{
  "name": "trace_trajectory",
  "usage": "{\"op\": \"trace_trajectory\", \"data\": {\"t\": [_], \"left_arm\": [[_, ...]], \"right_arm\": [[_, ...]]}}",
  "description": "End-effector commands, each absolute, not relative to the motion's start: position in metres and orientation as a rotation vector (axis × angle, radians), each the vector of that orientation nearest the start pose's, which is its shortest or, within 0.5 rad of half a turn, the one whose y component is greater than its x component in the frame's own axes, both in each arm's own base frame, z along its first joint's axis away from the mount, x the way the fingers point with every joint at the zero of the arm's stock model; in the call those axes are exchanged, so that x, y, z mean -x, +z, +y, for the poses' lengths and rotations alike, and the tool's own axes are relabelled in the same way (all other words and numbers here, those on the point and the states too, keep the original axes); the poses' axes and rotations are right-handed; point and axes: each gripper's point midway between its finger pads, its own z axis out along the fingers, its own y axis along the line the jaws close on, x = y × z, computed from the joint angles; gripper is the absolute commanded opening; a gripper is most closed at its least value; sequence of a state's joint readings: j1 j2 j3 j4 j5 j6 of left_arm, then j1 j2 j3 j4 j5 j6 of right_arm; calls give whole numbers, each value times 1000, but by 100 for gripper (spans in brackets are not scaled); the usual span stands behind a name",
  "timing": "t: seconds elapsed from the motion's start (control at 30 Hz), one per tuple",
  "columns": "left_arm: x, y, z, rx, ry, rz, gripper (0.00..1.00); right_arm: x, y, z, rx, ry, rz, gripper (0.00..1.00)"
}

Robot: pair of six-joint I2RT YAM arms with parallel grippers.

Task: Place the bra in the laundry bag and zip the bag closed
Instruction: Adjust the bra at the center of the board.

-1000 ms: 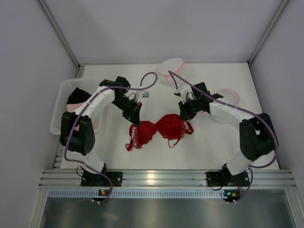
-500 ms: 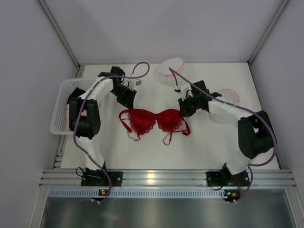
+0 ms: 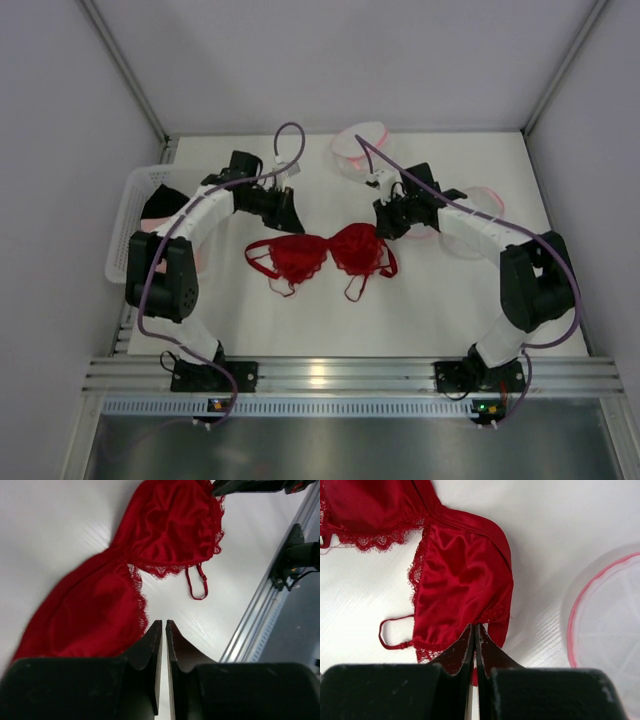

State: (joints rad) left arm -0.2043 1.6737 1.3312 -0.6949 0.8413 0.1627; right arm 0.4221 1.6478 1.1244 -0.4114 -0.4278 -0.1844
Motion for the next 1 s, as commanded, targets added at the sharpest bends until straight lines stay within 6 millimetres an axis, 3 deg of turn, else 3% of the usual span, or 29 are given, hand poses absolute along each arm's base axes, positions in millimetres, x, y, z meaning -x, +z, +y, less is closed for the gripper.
{"op": "trace_trajectory", "data": {"t": [0.0,0.2,0.3,0.4,0.47,0.57,0.6,0.7,0.73,0.83,0.97], "left_arm": [[-325,127,-220,-533,-1278,2434,9],[-338,52,-209,-285,-1144,2632,0],[-341,12,-186,-224,-913,2739,0],[-343,-3,-169,-225,-754,2775,0],[-343,0,-165,-241,-719,2772,0],[-341,29,-174,-361,-799,2684,0],[-340,56,-181,-402,-863,2609,0],[-335,103,-188,-464,-928,2467,1],[-335,109,-188,-456,-924,2455,1],[-337,111,-182,-412,-872,2467,1],[-338,78,-175,-342,-817,2577,1]], "right_arm": [[-345,120,225,926,632,2232,0],[-340,125,222,951,622,2229,0],[-336,125,219,958,614,2233,0],[-333,127,217,958,608,2237,0],[-331,127,216,964,608,2235,0],[-328,127,217,976,618,2234,0],[-327,127,217,979,621,2235,0],[-323,124,215,987,622,2240,0],[-322,122,215,990,622,2245,0],[-318,118,213,996,626,2261,0],[-314,109,212,995,638,2293,0]]}}
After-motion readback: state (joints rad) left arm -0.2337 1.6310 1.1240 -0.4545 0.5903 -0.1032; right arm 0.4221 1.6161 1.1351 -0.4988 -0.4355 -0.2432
